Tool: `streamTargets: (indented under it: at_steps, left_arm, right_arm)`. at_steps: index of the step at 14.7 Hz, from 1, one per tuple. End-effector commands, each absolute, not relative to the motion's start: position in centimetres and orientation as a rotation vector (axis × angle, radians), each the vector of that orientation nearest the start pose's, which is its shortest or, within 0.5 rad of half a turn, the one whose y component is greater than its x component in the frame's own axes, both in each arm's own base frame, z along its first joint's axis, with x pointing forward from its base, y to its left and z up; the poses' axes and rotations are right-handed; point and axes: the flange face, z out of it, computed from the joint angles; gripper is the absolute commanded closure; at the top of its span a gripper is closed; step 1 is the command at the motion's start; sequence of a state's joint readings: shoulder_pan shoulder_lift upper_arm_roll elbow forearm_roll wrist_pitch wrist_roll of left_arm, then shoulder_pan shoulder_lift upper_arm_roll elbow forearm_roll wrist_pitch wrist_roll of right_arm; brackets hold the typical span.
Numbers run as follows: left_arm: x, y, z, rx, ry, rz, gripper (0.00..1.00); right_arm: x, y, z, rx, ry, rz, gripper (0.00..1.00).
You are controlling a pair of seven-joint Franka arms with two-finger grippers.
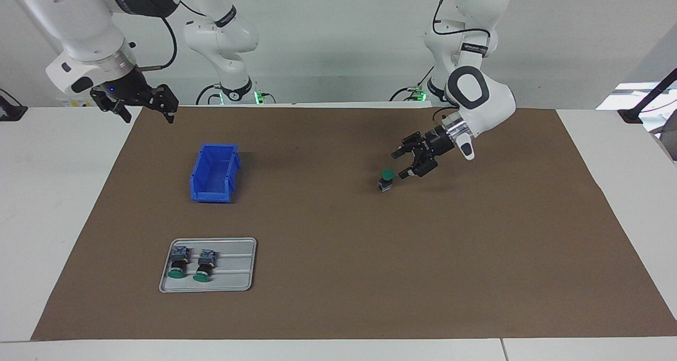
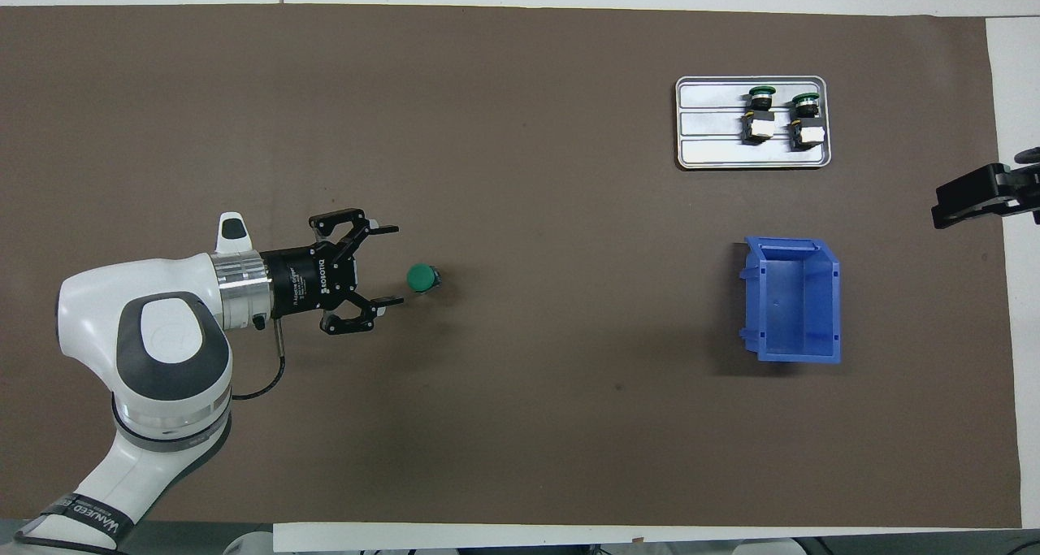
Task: Place and press button with both arms
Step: 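Open the left gripper and draw it back from the button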
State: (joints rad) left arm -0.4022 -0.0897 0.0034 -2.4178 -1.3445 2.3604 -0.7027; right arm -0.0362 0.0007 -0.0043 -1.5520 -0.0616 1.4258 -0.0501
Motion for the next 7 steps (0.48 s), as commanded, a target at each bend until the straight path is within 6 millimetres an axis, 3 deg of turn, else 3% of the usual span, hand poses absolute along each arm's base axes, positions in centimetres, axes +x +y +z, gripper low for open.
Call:
streamTargets:
  at_steps: [1,3,5,7]
  left_arm:
    - [45.1,-20.2,37.4,1.913,1.357,-0.516,0.0]
    - [45.6,-20.6,38.2,2.054,1.278,-0.477,0.0]
    - [46.9,-21.1,40.2,2.116,1.241,-0.47,0.0]
    - [48.2,-19.5,41.5,2.198,1.201,-0.452,0.0]
  right_arm:
    - [53.2,-3.0,62.2,-3.186,-0.024,0.213,0.01]
    - [53.2,-3.1,62.2,-3.186,-0.019,0.213,0.01]
    - [53.2,-3.0,62.2,-3.186,-0.024,0.213,0.01]
    - [53.2,-3.0,62.1,-3.185,-0.024,0.215,0.01]
